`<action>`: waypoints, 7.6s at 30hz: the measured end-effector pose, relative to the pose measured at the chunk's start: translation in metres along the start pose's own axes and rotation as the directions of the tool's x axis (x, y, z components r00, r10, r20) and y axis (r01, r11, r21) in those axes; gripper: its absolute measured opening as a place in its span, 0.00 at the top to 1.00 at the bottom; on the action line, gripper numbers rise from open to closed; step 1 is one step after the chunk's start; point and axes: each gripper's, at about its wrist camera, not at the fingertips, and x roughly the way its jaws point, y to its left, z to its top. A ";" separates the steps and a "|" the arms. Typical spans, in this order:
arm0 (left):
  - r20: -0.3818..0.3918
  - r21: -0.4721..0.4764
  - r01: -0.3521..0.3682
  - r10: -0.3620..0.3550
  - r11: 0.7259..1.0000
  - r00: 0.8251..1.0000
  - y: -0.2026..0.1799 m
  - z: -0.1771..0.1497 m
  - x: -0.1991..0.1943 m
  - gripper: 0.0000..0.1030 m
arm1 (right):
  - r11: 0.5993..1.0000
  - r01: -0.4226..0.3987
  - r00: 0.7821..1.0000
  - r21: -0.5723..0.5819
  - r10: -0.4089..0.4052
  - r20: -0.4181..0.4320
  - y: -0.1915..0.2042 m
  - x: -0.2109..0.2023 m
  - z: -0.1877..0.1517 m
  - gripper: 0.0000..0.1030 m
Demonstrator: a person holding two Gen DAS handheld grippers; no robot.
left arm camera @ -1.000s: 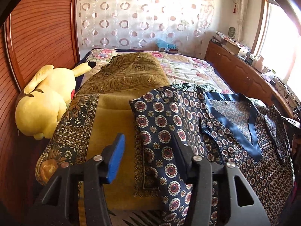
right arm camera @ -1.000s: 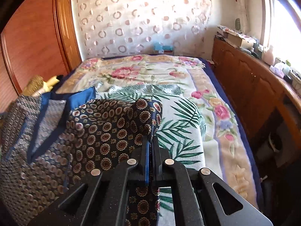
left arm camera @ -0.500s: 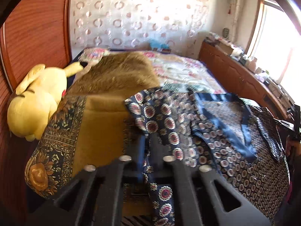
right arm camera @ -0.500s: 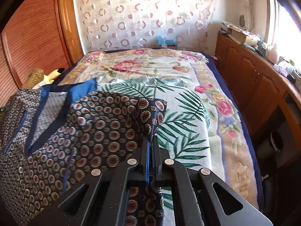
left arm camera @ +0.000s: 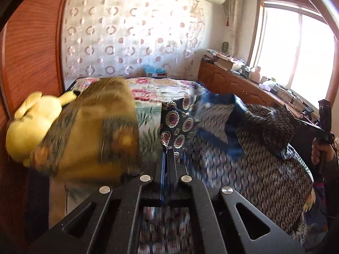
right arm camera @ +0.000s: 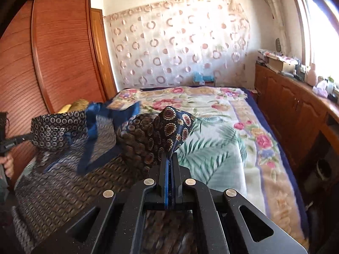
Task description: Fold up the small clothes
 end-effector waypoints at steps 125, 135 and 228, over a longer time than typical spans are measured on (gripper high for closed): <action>0.161 0.101 -0.176 0.158 0.979 0.974 0.025 0.151 0.002 0.92 | 0.948 0.203 0.974 -0.245 -0.169 0.151 0.039 -0.070 0.169 0.92; -0.077 0.088 -0.198 0.205 0.976 0.976 0.039 0.082 0.080 0.68 | 0.960 0.168 0.968 -0.226 -0.205 -0.148 0.040 0.030 0.093 0.64; -0.122 0.003 -0.165 0.165 0.986 0.979 0.033 0.009 0.054 0.86 | 0.984 0.157 0.956 -0.086 -0.173 -0.239 -0.016 0.099 0.057 0.55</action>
